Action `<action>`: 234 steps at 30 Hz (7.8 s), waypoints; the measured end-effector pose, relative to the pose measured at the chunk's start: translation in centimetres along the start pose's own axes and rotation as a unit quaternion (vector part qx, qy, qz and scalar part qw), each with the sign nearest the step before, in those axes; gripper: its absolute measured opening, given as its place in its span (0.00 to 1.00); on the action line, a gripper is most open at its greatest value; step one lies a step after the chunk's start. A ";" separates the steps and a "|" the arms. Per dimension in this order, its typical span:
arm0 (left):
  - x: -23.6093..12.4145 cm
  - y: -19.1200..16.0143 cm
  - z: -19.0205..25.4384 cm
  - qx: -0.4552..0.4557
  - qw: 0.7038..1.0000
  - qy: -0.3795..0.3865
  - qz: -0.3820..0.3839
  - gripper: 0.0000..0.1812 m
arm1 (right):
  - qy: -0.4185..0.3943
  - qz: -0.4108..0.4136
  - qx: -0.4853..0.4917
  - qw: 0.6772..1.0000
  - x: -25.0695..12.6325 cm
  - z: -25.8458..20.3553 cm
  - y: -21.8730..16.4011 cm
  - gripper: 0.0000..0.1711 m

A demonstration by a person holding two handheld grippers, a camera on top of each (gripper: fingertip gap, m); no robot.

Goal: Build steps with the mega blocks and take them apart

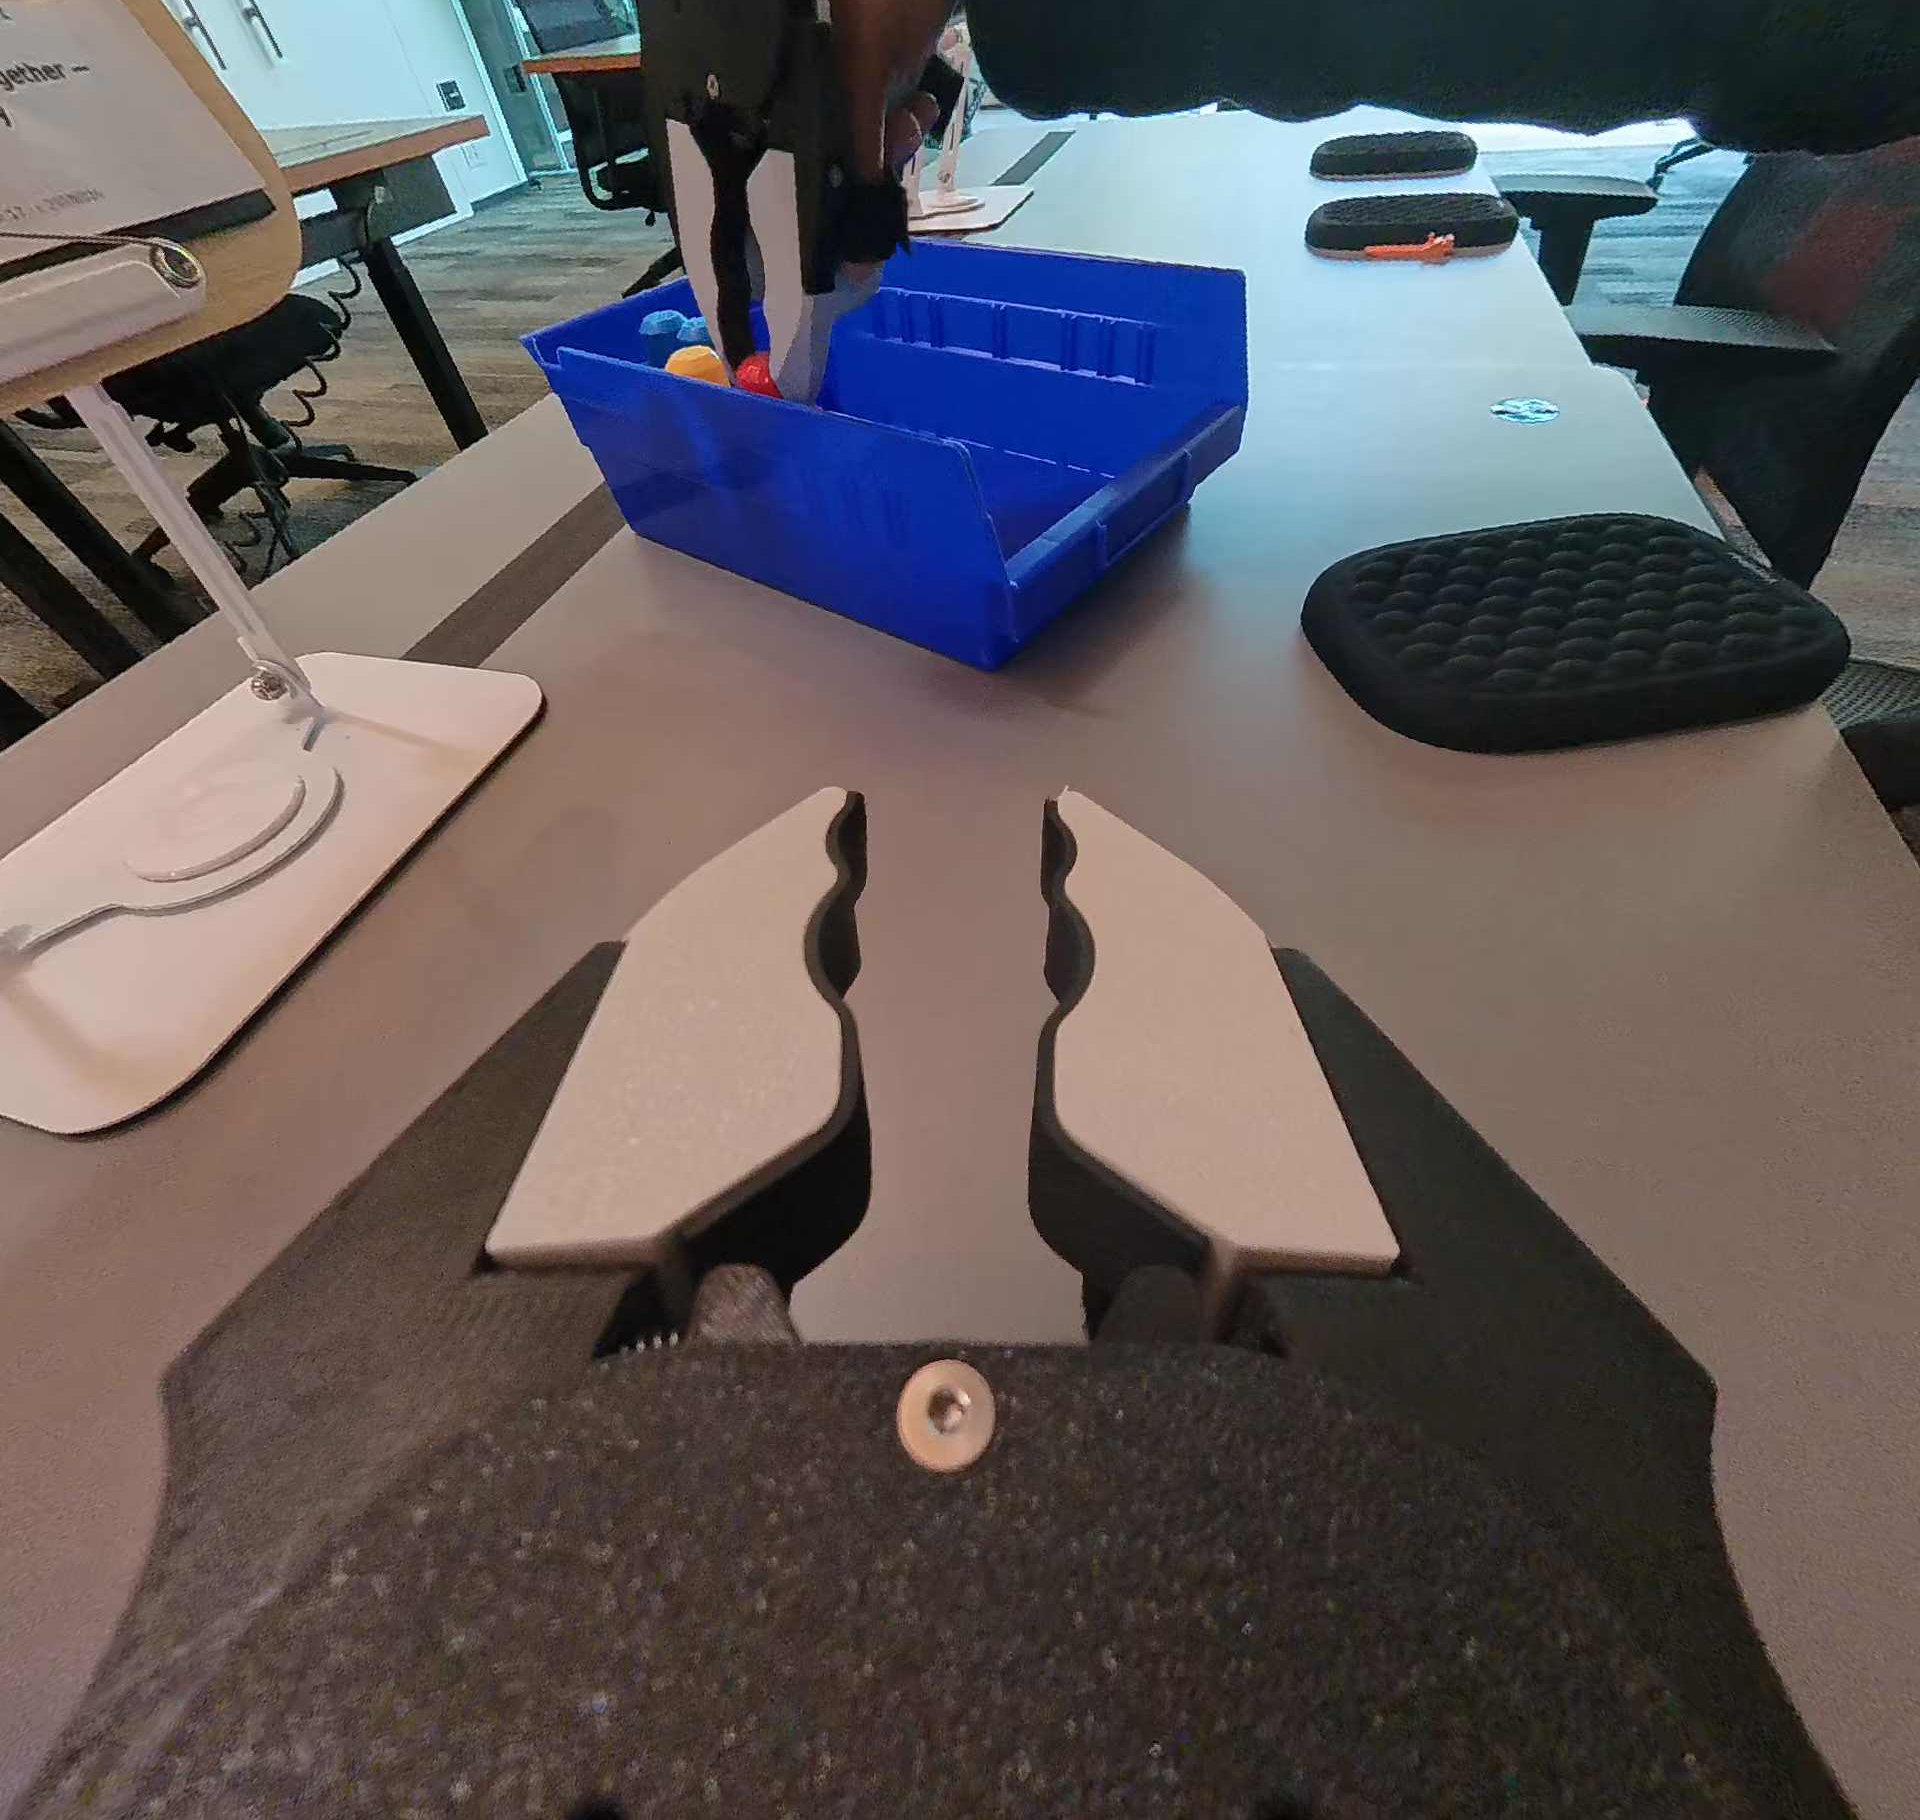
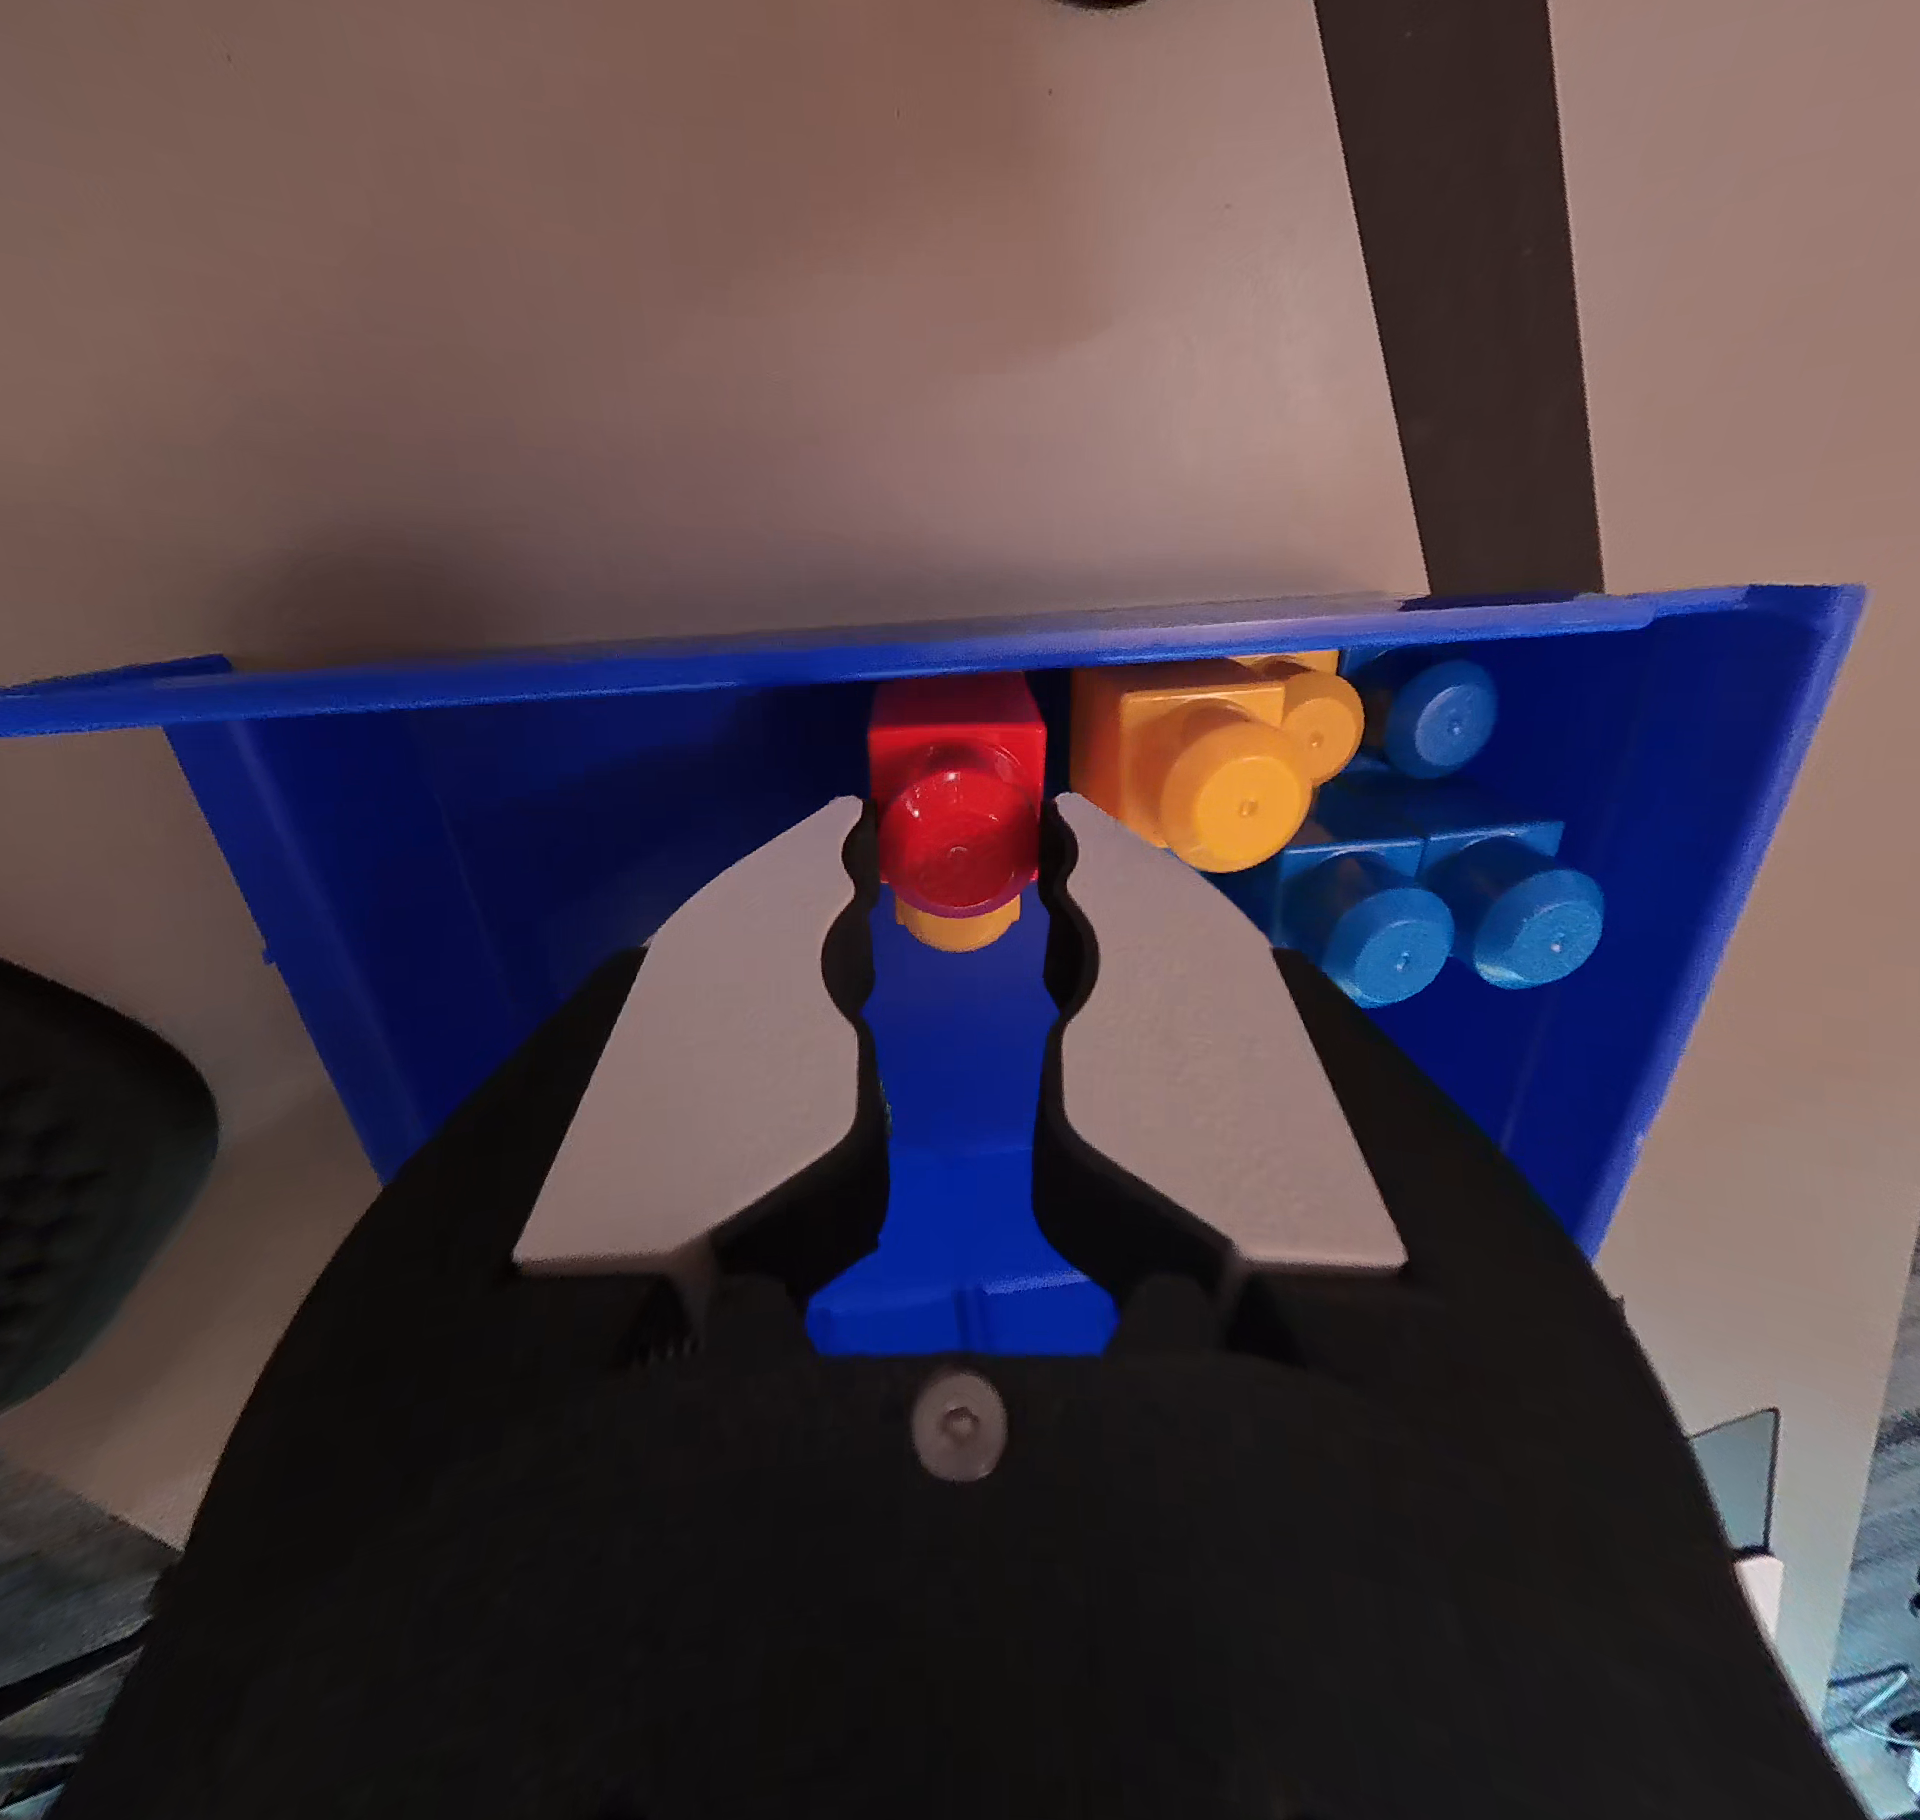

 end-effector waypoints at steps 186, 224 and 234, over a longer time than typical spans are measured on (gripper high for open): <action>3.7 -4.6 2.5 -0.036 0.953 -0.139 -0.266 0.18 | 0.115 0.312 -0.129 0.934 0.2 -26.4 7.5 0.21; -19.7 -6.8 -4.4 -0.176 0.841 -0.001 -0.512 0.20 | 0.098 0.403 -0.040 0.909 -2.5 -22.9 6.9 0.31; -19.3 -8.2 -4.4 -0.174 0.824 -0.008 -0.540 0.18 | 0.097 0.402 -0.041 0.910 -2.4 -22.8 6.9 0.31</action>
Point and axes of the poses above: each gripper's, where its closed fingertips meet, x out along the fingers, y out of its top, z = x × y across the jaws, the point moved 6 cm from there along -x, back along the fingers, and after that the axes turned 14 degrees about -y, right-handed, at the moved point
